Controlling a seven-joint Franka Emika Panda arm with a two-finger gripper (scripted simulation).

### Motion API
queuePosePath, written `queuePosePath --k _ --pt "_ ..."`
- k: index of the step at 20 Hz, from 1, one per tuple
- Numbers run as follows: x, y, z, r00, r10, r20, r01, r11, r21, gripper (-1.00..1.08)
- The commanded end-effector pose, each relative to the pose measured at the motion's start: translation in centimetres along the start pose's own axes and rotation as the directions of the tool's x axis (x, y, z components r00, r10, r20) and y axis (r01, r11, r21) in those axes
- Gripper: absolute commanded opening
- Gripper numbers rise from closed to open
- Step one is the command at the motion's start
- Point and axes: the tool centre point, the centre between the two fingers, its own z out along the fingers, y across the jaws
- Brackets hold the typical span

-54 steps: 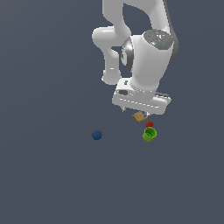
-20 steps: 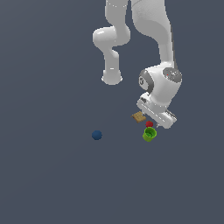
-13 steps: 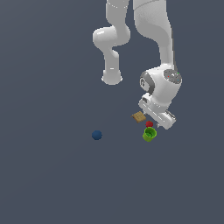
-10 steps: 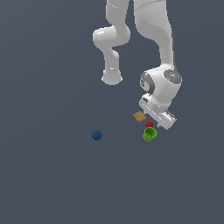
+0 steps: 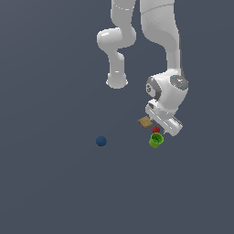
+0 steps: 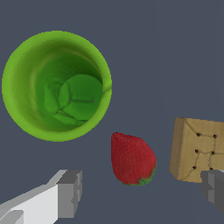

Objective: Pick up a designated object from a clutter of objects.

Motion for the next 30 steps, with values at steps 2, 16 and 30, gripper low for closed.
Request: queuePosePath --k 2,16,30 --pt "0.0 0.1 1.4 1.000 0.001 0.000 -0.001 1.000 -0.001 1.00" --pt "0.0 0.0 4.1 1.000 0.003 0.000 -0.003 1.000 0.000 -1.00" --pt "0.5 0.3 2.7 1.000 0.003 -0.002 -0.003 1.000 0.010 -1.00"
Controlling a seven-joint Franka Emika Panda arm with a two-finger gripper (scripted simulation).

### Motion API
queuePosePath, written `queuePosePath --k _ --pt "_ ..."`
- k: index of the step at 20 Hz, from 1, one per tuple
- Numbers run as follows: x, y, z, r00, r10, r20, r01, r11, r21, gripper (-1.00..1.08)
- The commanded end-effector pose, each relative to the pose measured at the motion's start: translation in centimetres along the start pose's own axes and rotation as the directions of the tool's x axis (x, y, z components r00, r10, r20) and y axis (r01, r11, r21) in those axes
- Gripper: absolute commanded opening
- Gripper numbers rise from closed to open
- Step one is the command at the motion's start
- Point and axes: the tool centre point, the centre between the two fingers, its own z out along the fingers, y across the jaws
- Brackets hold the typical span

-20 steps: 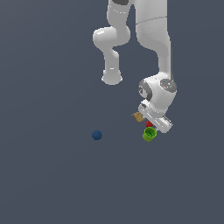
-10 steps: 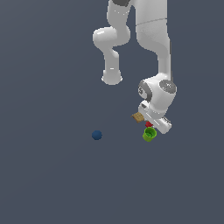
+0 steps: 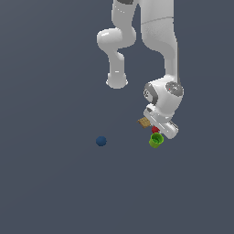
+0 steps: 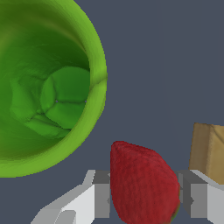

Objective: Pick up a designated object from a clutter of objects.

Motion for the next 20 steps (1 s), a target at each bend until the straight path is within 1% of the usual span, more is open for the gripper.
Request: queuePosePath --k 1,9,20 --pt "0.3 0.4 -0.6 1.000 0.000 0.000 0.000 1.000 0.001 -1.00" --pt "2.3 2.7 -4.0 1.000 0.000 0.000 0.000 1.000 -0.001 -1.00" --pt "6.4 7.7 -11.4 1.000 0.000 0.002 0.000 1.000 -0.002 -1.00"
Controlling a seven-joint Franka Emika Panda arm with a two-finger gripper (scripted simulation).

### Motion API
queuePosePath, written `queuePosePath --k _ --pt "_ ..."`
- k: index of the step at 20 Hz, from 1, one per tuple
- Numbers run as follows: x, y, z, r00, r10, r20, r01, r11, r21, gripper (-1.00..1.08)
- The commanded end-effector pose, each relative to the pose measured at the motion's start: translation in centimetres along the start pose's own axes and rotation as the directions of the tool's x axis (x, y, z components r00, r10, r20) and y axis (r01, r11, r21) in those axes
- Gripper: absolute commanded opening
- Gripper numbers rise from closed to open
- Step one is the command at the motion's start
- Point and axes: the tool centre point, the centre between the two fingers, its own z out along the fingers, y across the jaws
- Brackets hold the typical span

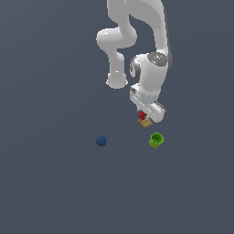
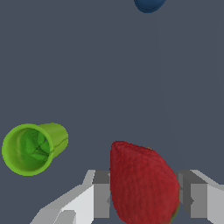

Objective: Pick up a designated object from a clutter of objects.

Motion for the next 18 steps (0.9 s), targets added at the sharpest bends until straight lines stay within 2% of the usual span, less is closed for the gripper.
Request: queuePosePath --k 1,18 --pt "1.0 1.2 -1.8 1.000 0.000 0.001 0.000 1.000 0.000 -1.00" --pt "8.5 9.9 -15.2 1.000 0.000 0.004 0.000 1.000 -0.003 -1.00"
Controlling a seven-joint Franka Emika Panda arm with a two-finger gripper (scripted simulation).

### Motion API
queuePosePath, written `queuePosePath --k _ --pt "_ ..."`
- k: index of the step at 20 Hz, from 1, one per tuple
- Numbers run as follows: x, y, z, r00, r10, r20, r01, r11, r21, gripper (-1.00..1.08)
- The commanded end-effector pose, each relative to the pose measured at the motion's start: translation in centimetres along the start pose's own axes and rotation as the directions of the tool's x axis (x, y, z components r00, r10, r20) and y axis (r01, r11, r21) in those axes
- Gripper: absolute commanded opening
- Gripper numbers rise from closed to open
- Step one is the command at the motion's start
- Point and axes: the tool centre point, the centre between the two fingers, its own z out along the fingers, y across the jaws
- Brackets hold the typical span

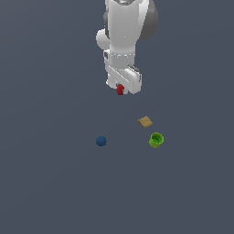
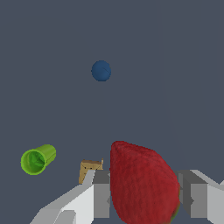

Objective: Pick up a designated object from a clutter of objects.

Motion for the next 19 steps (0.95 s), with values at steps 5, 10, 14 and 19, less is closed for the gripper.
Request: queuePosePath --k 5,10,14,19 --pt "2.6 2.9 -4.7 1.000 0.000 -0.001 0.000 1.000 -0.003 -1.00" --pt "4.2 4.4 -7.3 1.000 0.000 -0.002 0.000 1.000 -0.004 -1.00" --pt "5.0 5.1 -8.6 1.000 0.000 -0.002 0.000 1.000 -0.005 -1.00" --pt "5.3 5.4 -9.1 1.000 0.000 -0.003 0.000 1.000 -0.005 -1.00"
